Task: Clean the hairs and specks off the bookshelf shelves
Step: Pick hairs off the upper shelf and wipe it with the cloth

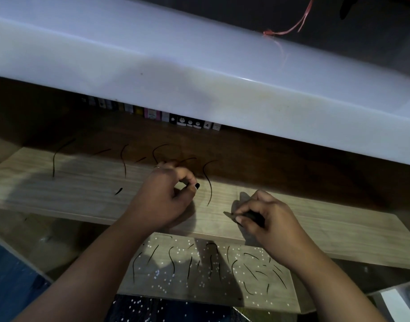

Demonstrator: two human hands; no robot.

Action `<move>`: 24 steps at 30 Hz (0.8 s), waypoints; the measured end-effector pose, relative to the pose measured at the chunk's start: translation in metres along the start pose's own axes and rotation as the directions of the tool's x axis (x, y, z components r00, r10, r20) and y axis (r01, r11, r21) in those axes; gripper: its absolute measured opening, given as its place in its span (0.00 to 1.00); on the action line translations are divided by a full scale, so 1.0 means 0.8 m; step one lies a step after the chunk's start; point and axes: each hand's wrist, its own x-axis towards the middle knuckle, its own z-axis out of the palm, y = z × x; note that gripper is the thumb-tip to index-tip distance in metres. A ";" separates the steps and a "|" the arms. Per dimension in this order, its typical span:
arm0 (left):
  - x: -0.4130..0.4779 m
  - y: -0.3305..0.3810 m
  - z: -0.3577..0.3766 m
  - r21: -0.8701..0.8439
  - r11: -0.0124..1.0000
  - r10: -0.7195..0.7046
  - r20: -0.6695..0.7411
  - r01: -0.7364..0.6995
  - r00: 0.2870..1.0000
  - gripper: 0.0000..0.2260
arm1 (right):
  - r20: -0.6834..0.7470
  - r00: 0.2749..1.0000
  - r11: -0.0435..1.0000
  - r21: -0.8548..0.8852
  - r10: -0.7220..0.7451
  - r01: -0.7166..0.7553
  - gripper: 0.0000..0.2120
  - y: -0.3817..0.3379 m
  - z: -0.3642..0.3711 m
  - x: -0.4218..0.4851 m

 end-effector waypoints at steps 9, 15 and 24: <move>-0.001 -0.002 -0.002 0.027 0.999 0.027 0.003 -0.027 1.000 0.03 | -0.023 0.981 0.967 -0.163 0.195 -0.196 0.09 0.015 0.006 0.090; -0.001 0.000 -0.003 0.028 0.999 0.019 -0.012 -0.018 1.000 0.03 | -0.036 0.990 0.986 -0.086 0.140 -0.142 0.06 0.005 0.005 0.056; 0.002 -0.002 -0.001 0.011 1.000 0.027 0.040 -0.028 0.999 0.03 | -0.045 0.999 0.995 -0.097 0.003 -0.007 0.04 0.001 0.004 -0.002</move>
